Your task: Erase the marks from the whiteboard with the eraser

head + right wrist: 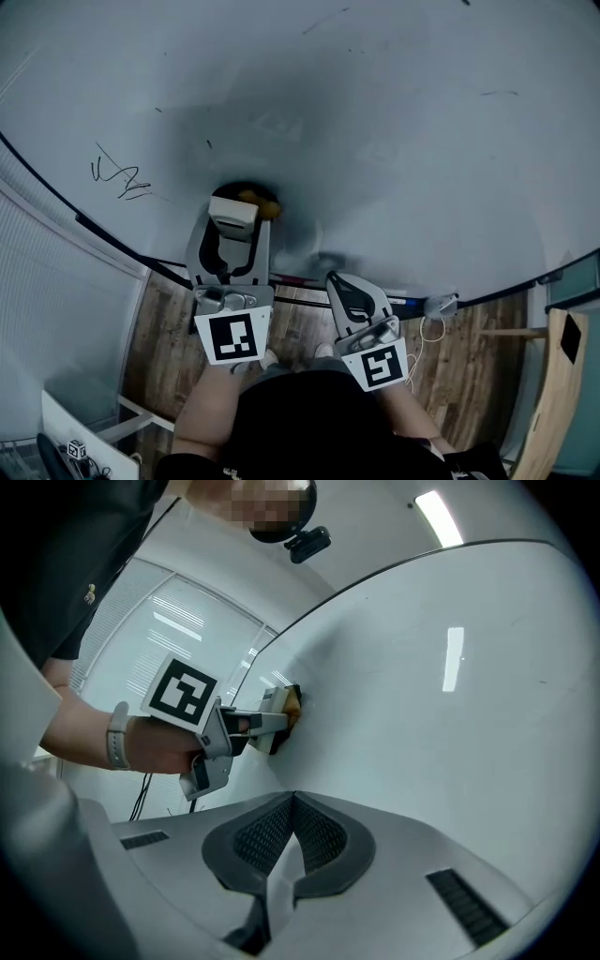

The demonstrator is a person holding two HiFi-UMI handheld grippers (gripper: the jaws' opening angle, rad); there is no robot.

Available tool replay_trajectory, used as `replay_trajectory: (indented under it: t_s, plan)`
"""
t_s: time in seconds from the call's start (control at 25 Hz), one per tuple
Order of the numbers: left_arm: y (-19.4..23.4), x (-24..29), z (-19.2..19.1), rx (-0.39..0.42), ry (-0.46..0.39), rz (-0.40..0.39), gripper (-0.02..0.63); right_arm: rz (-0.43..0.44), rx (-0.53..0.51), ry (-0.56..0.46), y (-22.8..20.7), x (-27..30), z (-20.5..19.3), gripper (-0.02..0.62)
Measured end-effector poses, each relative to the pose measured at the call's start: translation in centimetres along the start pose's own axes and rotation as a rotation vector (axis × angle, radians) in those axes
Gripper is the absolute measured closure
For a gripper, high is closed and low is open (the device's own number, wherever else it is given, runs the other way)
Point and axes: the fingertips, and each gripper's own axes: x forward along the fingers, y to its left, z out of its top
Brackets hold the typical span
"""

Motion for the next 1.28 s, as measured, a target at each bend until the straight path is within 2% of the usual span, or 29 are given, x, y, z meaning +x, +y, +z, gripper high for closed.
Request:
replay_trajectory:
  t_s: [0.04,0.16,0.2,0.32,0.48,0.52,0.64,0.72,0.88,1.04,1.2,1.28]
  plan:
    - [-1.3,-0.1,-0.3,0.031,0.019,-0.022,0.351,-0.012,-0.003,0.001,-0.5,-0.3,0.0,0.568]
    - [-5.5,-0.5,-2.1,0.23,0.113,-0.129,0.351,-0.047,-0.009,0.001,-1.7,-1.4,0.2,0.568]
    - [-6.5,-0.5,-2.2,0.254,0.112,-0.143,0.351,-0.056,-0.012,0.002,-2.1,-1.7,0.2,0.568]
    - [-7.8,-0.3,-1.7,0.248,0.083,-0.141,0.351,-0.072,-0.019,0.003,-2.8,-2.2,0.2,0.568]
    - [-7.2,-0.3,-1.5,0.242,0.082,-0.14,0.342,-0.062,-0.021,0.007,-2.9,-2.3,0.1,0.568]
    - [-6.6,-0.4,-1.5,0.213,0.084,-0.118,0.342,-0.058,-0.021,0.005,-2.8,-2.1,0.2,0.568]
    - [-2.9,-0.5,-1.0,0.027,0.073,0.01,0.342,-0.04,-0.026,-0.01,-2.3,-1.5,0.5,0.568]
    - [-0.5,-0.1,0.2,-0.005,0.039,0.053,0.342,-0.025,-0.034,-0.015,-1.7,-1.0,0.7,0.568]
    - [3.0,0.7,3.3,0.106,-0.055,0.083,0.342,0.02,-0.038,-0.026,-0.5,0.1,1.1,0.568]
    - [4.3,1.9,6.6,0.119,-0.095,0.121,0.342,0.066,-0.018,-0.052,1.0,1.2,2.0,0.568]
    - [6.2,2.6,9.8,0.23,-0.181,0.143,0.342,0.124,-0.019,-0.076,2.4,2.4,3.0,0.568]
    - [7.0,3.1,11.2,0.259,-0.2,0.157,0.342,0.147,-0.022,-0.08,2.8,2.9,3.4,0.568]
